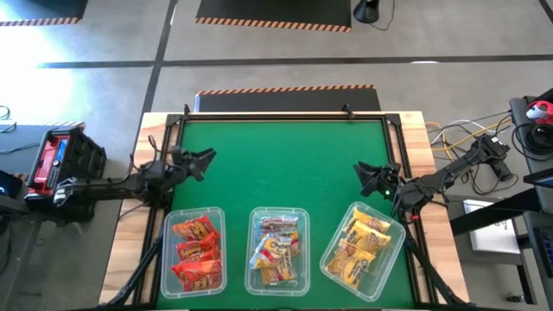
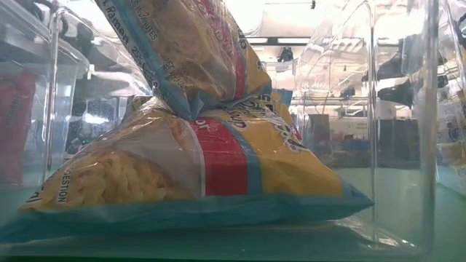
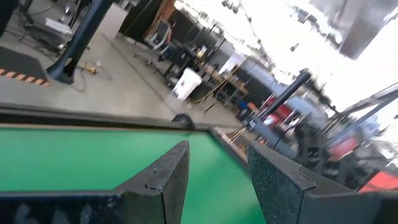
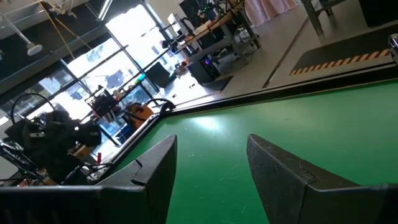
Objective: Sort Maruchan noodles
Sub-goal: Return to Home Position
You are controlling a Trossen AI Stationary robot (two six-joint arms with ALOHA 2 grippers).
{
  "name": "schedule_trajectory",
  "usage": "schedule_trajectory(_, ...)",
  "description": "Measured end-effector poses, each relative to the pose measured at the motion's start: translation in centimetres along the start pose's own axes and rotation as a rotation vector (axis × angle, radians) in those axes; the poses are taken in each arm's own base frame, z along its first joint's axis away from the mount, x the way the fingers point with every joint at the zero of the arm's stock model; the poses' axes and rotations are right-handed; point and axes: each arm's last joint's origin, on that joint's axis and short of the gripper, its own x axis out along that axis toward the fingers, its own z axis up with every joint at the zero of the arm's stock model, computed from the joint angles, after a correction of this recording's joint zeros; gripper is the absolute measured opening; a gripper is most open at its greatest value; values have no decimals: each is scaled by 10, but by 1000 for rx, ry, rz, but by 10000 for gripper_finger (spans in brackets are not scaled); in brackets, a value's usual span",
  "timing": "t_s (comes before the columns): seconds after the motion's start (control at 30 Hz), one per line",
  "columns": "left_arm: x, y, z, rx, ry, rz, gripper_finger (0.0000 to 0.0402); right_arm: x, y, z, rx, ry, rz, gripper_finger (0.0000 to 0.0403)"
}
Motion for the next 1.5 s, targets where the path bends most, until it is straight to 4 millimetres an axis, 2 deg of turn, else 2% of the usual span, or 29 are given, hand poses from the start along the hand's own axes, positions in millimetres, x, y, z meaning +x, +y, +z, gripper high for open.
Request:
schedule_trajectory(0.47, -12, -4, 16, -91, -131, -96, 146, 0, 0, 0, 0, 0, 0, 183)
schedule_trajectory(1.5, -11, -5, 17, -86, -122, -90, 146, 0, 0, 0, 1, 0, 0, 183)
